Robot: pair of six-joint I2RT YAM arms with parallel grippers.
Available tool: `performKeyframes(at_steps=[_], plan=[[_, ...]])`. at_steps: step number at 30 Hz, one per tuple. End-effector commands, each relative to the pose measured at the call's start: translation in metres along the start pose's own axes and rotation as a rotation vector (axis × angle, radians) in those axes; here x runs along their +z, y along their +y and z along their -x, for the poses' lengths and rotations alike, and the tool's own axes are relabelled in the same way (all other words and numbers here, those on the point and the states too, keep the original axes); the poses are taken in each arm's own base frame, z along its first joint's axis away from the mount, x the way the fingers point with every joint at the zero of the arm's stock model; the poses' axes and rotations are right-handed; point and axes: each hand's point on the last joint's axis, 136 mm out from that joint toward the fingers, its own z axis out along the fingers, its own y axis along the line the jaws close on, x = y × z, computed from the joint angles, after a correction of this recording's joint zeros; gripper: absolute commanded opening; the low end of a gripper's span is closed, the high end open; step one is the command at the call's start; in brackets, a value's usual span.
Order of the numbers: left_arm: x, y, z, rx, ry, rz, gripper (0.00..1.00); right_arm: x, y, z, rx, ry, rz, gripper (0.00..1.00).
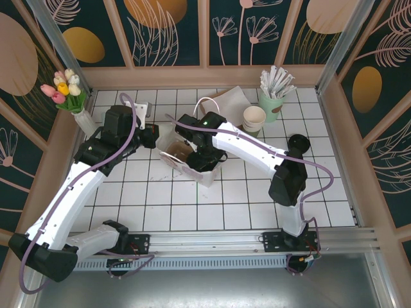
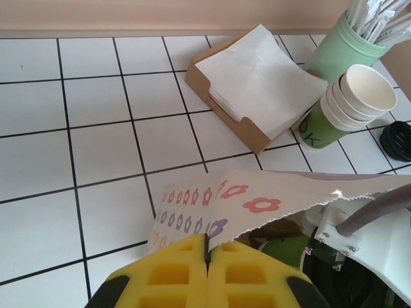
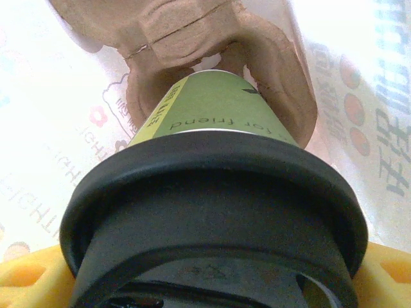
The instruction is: Pack the takeout coffee
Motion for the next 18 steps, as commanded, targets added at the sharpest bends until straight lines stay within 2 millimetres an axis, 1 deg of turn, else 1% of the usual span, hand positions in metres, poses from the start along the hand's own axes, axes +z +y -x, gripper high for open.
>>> performKeyframes(at_steps=[1, 11, 18], plan=[[-0.005, 0.003, 0.006, -0.004, -0.034, 0.015, 0.00, 0.013, -0.006, -0.013, -0.012, 0.083, -0.019, 0.56], [-0.007, 0.002, 0.006, -0.002, -0.036, 0.013, 0.00, 0.025, -0.009, -0.017, -0.009, 0.120, -0.024, 0.56], [-0.005, 0.002, 0.005, -0.003, -0.034, 0.009, 0.00, 0.028, -0.009, -0.018, -0.010, 0.126, -0.014, 0.56]])
